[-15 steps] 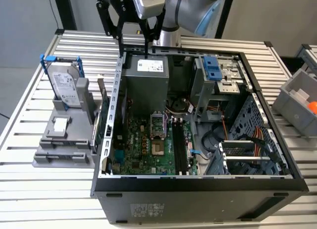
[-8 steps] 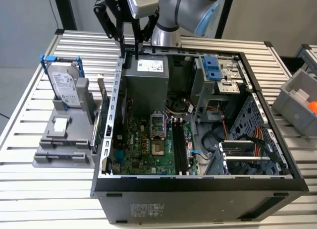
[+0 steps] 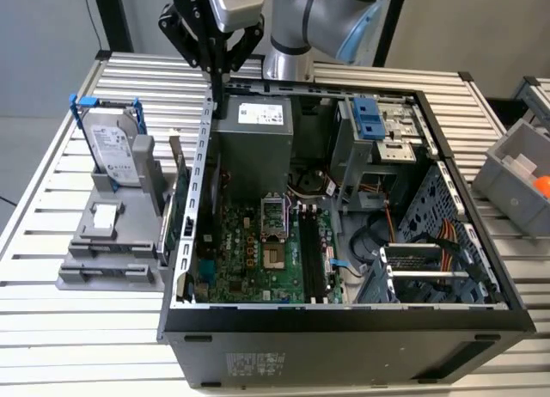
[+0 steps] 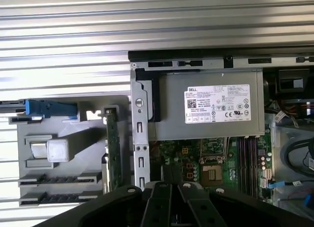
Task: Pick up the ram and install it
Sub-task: 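Reach for the ram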
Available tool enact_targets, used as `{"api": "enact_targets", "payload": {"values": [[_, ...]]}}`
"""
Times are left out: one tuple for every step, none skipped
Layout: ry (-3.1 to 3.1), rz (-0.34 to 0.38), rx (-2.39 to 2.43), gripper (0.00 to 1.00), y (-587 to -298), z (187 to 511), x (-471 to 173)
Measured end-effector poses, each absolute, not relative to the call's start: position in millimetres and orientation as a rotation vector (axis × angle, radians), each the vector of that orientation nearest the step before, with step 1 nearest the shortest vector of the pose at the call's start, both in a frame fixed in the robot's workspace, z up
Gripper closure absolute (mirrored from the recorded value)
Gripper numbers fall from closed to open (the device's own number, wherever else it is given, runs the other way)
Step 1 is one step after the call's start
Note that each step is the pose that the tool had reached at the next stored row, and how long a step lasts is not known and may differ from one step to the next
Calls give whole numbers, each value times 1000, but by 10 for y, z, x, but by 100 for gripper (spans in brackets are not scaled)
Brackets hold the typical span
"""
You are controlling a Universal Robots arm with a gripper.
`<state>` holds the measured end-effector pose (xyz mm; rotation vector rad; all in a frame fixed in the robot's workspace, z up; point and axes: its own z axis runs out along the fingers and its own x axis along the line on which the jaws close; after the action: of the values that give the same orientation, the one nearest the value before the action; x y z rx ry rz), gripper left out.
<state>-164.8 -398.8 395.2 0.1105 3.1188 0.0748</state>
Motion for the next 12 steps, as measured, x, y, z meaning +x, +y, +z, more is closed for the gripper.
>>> {"api": "enact_targets", "payload": {"values": [[3119, 75, 110, 100, -3988, 3951, -1661], [3119, 75, 110, 100, -3987, 3951, -1672], [3119, 75, 111, 100, -3988, 3951, -1682], [3119, 75, 111, 100, -3988, 3951, -1691], [3119, 75, 111, 100, -3987, 3952, -1700], [3119, 75, 110, 100, -3988, 3952, -1710], [3119, 75, 110, 100, -3988, 3951, -1719], [3119, 75, 110, 100, -3988, 3952, -1728], [3119, 75, 110, 100, -3988, 3951, -1737], [3119, 75, 110, 100, -3988, 3952, -1747], [3119, 75, 111, 100, -3988, 3951, -1755], [3119, 75, 110, 100, -3988, 3951, -1766]]}}
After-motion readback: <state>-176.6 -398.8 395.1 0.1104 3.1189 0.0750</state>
